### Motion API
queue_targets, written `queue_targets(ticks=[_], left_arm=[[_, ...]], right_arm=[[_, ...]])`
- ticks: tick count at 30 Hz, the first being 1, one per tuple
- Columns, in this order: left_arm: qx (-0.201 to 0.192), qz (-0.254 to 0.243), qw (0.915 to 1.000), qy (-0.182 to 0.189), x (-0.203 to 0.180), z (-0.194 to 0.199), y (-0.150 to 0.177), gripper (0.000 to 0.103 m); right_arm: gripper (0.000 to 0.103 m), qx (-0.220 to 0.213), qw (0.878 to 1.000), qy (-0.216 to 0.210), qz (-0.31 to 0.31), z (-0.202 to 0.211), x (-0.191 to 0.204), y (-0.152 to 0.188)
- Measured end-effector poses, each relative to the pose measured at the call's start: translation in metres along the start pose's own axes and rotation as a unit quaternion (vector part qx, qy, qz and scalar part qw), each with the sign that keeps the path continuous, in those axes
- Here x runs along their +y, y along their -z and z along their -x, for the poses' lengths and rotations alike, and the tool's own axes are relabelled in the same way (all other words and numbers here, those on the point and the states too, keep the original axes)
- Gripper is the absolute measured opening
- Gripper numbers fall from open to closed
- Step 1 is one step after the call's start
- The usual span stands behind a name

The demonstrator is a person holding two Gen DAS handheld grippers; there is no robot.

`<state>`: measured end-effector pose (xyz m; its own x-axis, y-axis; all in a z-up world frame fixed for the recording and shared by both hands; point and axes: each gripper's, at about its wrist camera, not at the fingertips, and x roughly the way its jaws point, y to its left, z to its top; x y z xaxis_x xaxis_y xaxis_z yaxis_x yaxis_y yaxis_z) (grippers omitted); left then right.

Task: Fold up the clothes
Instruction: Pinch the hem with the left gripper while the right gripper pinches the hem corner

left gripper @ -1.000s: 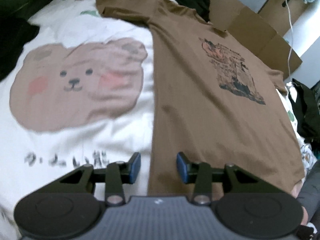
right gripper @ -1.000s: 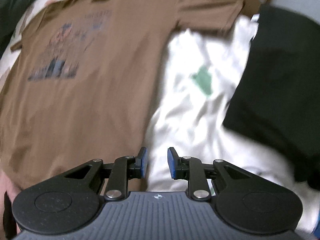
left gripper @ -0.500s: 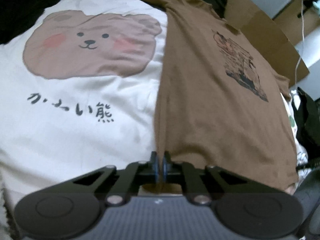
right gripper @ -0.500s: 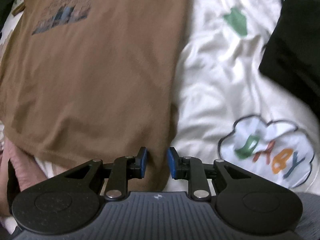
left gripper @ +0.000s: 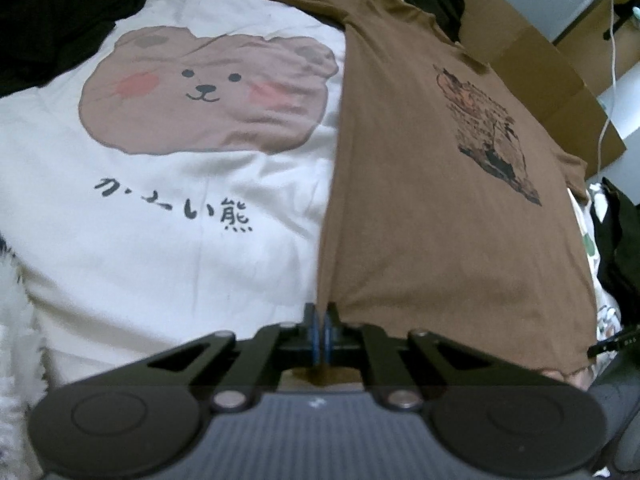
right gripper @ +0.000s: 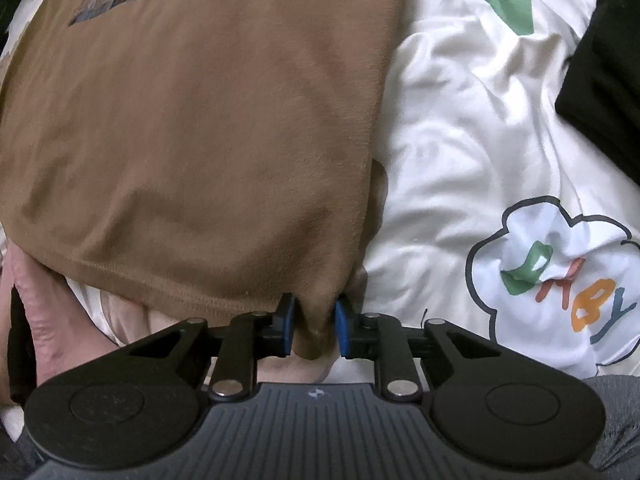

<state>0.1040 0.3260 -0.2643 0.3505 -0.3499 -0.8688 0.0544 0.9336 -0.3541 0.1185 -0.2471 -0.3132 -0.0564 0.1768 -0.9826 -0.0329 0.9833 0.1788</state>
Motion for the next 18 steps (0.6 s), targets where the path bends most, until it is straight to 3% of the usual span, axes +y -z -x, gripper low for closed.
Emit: queue_targets(ticks=[3,18], left_arm=[[0.001,0.001,1.0000,-0.001,0.000,0.000,-0.001,0.003],[0.003,-0.002,1.0000,-0.003,-0.001,0.008,-0.010,0.003]], right_arm=[[0.011,0.003,1.000,0.005,0.005,0.001,0.002,0.003],[0.007,0.017,1.000,0.007,0.010,0.017,0.006,0.023]])
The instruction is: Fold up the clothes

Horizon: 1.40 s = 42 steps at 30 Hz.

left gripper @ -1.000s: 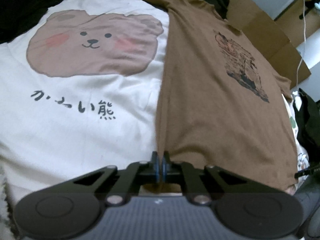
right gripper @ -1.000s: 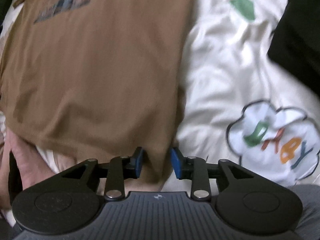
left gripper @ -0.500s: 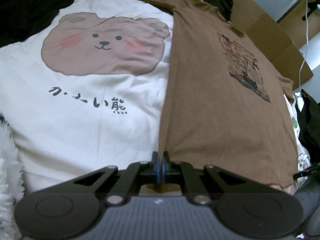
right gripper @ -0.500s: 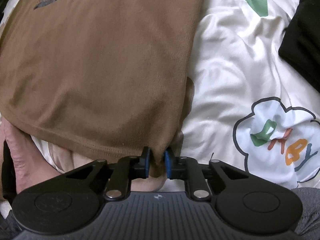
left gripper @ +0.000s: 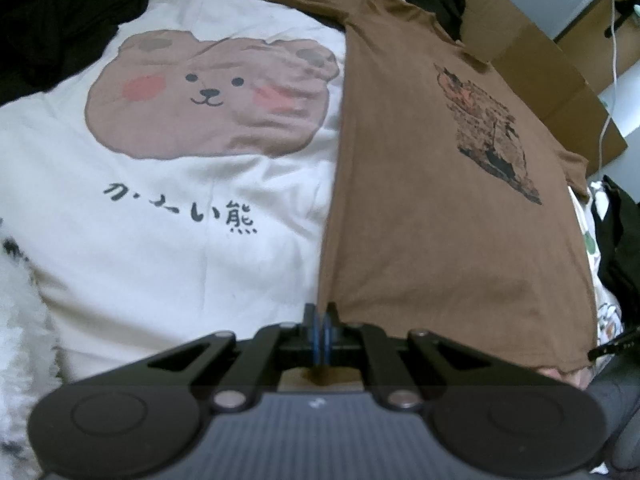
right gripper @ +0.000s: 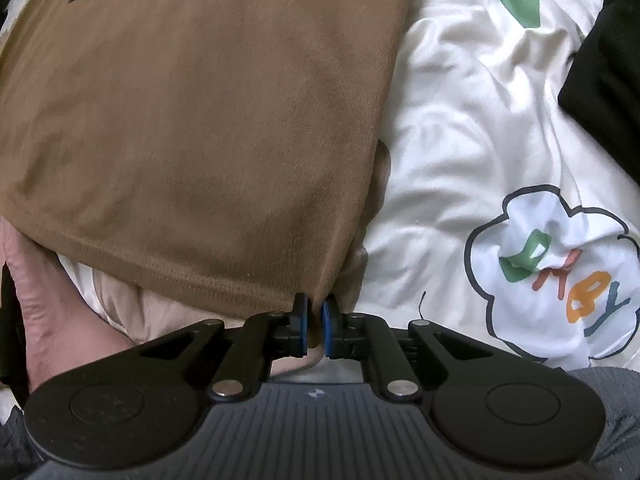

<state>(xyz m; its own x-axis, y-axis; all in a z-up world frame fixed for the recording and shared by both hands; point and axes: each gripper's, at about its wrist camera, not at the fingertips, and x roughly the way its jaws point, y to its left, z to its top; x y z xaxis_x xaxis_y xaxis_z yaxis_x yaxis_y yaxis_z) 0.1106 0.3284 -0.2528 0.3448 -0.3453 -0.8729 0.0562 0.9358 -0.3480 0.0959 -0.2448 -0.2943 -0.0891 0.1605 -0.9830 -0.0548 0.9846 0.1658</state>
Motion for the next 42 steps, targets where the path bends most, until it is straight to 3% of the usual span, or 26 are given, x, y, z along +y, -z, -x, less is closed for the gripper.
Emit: queue_targets(ticks=[9,17,20,22,29,36,42], left_arm=[[-0.004,-0.006,1.0000,-0.004,-0.007,0.007,-0.008,0.003],[0.020,0.001,0.9996,-0.018,0.001,-0.020,-0.002,0.005],[0.023,0.003,0.9993,-0.028,0.003,-0.021,-0.002,0.015],[0.024,0.010,0.9992,-0.030,0.004,-0.020,-0.002,0.016],[0.021,0.009,0.9982,-0.056,-0.001,-0.011,-0.011,0.045],[0.016,0.008,0.9970,-0.075,-0.005,-0.001,-0.021,0.071],[0.019,0.006,0.9974,-0.069,-0.017,0.002,-0.033,0.078]], right_arm=[[0.007,-0.012,1.000,-0.009,-0.013,0.019,-0.010,0.011],[0.009,-0.001,1.000,0.011,-0.017,0.018,-0.002,-0.001],[0.013,0.002,1.000,0.010,-0.026,0.022,-0.004,0.002],[0.015,0.001,1.000,0.012,-0.029,0.025,-0.005,0.004],[0.040,-0.020,0.999,0.027,-0.027,0.044,-0.002,0.010],[0.045,-0.048,0.998,0.028,-0.033,0.064,-0.004,0.018],[0.045,-0.098,0.994,0.025,-0.030,0.086,-0.004,0.023]])
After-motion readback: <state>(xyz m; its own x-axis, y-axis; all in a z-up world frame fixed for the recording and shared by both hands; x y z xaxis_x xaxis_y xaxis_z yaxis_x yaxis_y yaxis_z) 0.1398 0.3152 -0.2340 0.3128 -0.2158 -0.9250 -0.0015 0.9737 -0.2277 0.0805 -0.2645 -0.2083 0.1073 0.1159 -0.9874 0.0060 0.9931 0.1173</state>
